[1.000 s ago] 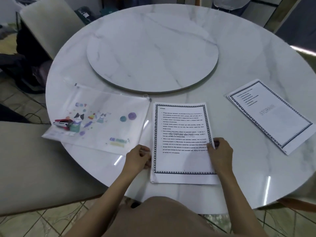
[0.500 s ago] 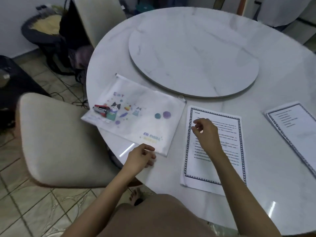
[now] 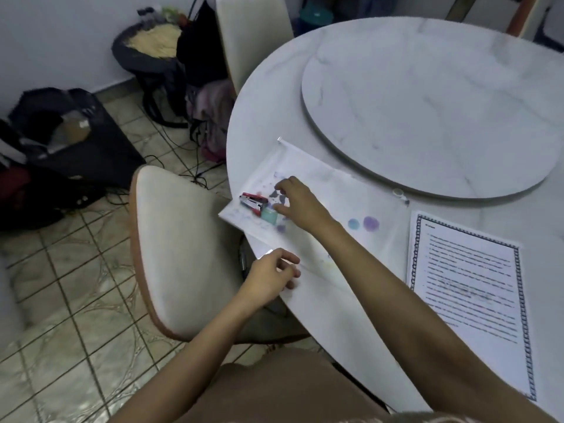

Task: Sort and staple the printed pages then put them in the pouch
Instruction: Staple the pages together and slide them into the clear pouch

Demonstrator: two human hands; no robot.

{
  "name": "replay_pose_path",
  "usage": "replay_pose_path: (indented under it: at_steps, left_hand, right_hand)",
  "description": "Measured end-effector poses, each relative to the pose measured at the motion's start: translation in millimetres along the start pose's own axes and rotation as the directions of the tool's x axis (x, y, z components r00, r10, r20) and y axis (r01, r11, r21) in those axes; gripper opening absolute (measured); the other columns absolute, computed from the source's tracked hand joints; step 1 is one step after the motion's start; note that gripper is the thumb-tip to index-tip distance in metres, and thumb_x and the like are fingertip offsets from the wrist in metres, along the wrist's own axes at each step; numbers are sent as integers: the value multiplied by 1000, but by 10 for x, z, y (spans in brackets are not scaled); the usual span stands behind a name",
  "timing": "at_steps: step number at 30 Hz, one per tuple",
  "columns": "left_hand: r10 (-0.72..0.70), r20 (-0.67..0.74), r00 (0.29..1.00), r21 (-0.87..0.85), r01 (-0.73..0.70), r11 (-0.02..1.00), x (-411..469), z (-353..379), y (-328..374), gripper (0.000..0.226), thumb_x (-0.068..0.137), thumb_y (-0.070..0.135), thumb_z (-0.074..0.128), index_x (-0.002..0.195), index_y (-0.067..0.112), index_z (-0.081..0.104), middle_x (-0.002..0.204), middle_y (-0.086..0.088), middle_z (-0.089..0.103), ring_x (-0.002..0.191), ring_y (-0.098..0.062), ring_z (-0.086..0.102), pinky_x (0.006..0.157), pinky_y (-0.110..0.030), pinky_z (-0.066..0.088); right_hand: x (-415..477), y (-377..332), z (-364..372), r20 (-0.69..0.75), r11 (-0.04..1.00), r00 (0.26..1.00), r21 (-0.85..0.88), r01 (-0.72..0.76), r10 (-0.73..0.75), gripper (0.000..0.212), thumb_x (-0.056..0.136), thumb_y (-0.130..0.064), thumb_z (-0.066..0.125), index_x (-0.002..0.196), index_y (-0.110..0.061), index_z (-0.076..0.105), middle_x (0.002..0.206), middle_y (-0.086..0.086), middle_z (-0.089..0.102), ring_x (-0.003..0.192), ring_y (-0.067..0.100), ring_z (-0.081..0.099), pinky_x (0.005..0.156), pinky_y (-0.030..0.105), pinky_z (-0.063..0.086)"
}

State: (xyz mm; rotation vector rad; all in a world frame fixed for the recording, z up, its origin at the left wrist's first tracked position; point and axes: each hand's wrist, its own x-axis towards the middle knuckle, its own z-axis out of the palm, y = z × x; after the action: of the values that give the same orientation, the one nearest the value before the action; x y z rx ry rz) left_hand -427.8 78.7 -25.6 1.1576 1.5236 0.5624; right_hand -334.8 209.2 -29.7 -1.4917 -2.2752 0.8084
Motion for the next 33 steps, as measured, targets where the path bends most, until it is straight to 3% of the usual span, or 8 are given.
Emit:
replay_pose_path:
  at_steps: [6, 11, 15, 19, 23, 28, 31, 33]
  left_hand:
    - [6, -18, 1000, 17, -6, 1000, 13, -160, -12, 14, 89, 9, 50, 94, 18, 59, 82, 2, 68, 54, -2, 61, 59, -14, 48]
    - [-17, -41, 999, -3, 17, 1000, -8, -199, -50, 14, 89, 8, 50, 94, 17, 59, 82, 1, 68, 61, -12, 63, 60, -14, 48]
    - [-30, -66, 997, -8, 29, 1000, 27, -193, -109, 14, 88, 7, 51, 94, 14, 61, 80, 1, 69, 60, -11, 63, 61, -15, 49]
    - [-41, -74, 996, -30, 39, 999, 65, -131, -114, 14, 87, 5, 52, 93, 14, 61, 76, 4, 67, 50, 1, 60, 56, -11, 47]
    - [-56, -40, 998, -23, 55, 998, 87, 11, -51, 15, 88, 7, 51, 92, 18, 60, 77, 6, 67, 51, 1, 60, 55, -11, 45]
    - [-36, 18, 999, 4, 36, 999, 123, 307, 127, 14, 90, 9, 50, 91, 21, 58, 79, 6, 66, 61, -8, 63, 56, -13, 46]
    - [-17, 45, 999, 19, 16, 1000, 163, 566, 244, 17, 90, 9, 50, 88, 25, 58, 80, 5, 67, 58, -4, 63, 59, -16, 48]
    - [-5, 53, 999, 9, 4, 1000, 177, 765, 339, 17, 90, 9, 50, 88, 24, 59, 81, 4, 68, 61, -7, 64, 59, -15, 47]
  right_hand:
    - [246, -197, 247, 65, 989, 998, -148, 5, 5, 50, 83, -21, 64, 125, -1, 46, 124, 17, 48, 115, 30, 46, 92, 37, 42]
    - [252, -166, 349, 77, 973, 997, -231, 15, 3, 34, 85, -18, 58, 115, -2, 51, 115, 15, 49, 108, 29, 47, 80, 36, 43]
    - [175, -89, 304, 83, 973, 997, -229, 18, 1, 28, 83, -14, 54, 108, -1, 53, 110, 14, 49, 103, 28, 46, 78, 42, 47]
    - [-15, 76, 180, 57, 986, 998, -167, -1, 11, 30, 83, -16, 55, 109, -3, 55, 107, 12, 51, 102, 26, 47, 81, 40, 45]
    - [-309, 342, 15, -8, 994, 997, -68, -82, 81, 30, 80, -16, 58, 108, -3, 58, 105, 13, 53, 99, 26, 50, 80, 35, 44]
    - [-795, 767, -263, -169, 986, 972, 21, -165, 166, 29, 79, -17, 67, 104, -5, 61, 99, 9, 56, 93, 21, 52, 72, 13, 32]
    - [-1137, 1048, -512, -227, 980, 954, 66, -188, 198, 32, 77, -16, 68, 106, -4, 60, 101, 10, 56, 94, 25, 55, 83, 31, 46]
    - [-1381, 1239, -702, -271, 970, 932, 99, -223, 242, 33, 76, -14, 68, 107, -5, 60, 101, 9, 56, 92, 23, 55, 83, 33, 47]
